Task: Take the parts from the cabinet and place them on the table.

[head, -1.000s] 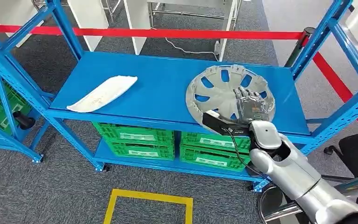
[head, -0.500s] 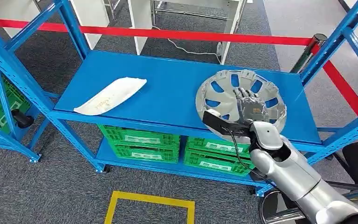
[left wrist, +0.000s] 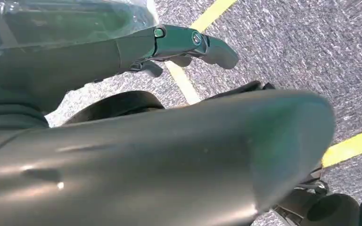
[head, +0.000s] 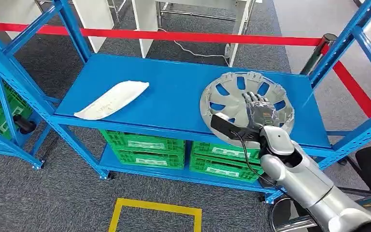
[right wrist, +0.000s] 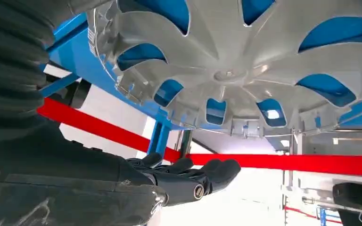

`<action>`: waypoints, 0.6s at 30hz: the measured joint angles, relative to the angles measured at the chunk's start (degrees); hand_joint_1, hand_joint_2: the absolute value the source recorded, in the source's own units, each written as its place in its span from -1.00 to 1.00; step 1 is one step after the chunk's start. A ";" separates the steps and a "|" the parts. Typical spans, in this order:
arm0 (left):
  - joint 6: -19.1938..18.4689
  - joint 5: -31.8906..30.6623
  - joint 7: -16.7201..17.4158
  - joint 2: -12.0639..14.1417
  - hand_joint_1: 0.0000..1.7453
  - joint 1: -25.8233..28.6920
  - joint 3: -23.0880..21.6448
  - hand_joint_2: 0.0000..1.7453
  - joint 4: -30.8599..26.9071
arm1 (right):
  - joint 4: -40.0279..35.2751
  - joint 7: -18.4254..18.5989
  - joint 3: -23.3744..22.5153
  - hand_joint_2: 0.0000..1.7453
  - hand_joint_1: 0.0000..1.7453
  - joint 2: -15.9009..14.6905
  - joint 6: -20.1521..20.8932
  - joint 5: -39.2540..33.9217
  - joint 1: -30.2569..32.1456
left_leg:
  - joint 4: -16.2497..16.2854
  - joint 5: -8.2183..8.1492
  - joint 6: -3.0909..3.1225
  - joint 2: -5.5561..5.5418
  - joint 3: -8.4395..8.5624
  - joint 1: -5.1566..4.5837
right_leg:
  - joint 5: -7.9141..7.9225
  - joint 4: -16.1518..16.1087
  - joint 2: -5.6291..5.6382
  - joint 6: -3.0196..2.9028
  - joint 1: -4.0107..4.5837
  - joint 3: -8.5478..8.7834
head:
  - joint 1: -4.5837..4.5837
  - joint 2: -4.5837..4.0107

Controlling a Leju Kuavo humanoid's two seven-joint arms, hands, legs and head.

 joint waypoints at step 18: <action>-0.20 -0.50 -0.20 0.04 -1.00 -0.01 0.42 -1.00 0.00 | 0.07 0.00 -0.11 1.00 -1.00 -0.11 1.03 -0.15 0.51 | -0.27 0.06 -0.11 0.00 0.10 0.00 | -0.04 0.00 0.00 -0.08 0.00 -0.02 | 0.00 0.00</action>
